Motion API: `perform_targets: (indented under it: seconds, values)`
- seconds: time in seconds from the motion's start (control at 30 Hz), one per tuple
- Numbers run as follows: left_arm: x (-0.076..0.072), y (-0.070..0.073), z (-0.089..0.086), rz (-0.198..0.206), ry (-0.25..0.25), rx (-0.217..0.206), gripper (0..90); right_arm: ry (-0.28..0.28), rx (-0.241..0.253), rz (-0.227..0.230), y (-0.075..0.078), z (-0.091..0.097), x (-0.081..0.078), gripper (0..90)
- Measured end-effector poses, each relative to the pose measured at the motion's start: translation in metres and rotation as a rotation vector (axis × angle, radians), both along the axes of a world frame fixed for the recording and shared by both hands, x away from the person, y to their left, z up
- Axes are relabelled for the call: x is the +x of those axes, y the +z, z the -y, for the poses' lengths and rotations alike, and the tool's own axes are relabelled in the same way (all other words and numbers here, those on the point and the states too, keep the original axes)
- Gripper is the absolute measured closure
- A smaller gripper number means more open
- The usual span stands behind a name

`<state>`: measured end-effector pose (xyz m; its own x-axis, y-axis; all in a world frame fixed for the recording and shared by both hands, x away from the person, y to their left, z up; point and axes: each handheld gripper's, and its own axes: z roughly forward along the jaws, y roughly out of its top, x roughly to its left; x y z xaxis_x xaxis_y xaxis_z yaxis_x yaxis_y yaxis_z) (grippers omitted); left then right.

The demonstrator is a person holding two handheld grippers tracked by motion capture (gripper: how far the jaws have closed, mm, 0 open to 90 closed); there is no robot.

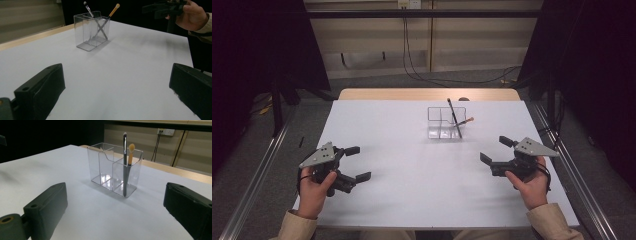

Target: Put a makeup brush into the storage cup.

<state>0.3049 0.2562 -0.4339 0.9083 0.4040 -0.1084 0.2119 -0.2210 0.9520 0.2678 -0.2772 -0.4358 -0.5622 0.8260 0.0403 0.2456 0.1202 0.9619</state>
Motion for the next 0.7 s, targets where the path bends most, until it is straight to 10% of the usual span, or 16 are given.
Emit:
perform_targets:
  seconds: [0.7]
  values:
    - [0.001,0.0,-0.001,0.004,0.0,-0.001,0.0,0.0,-0.006,-0.009,-0.002,0.008,-0.017,4.7]
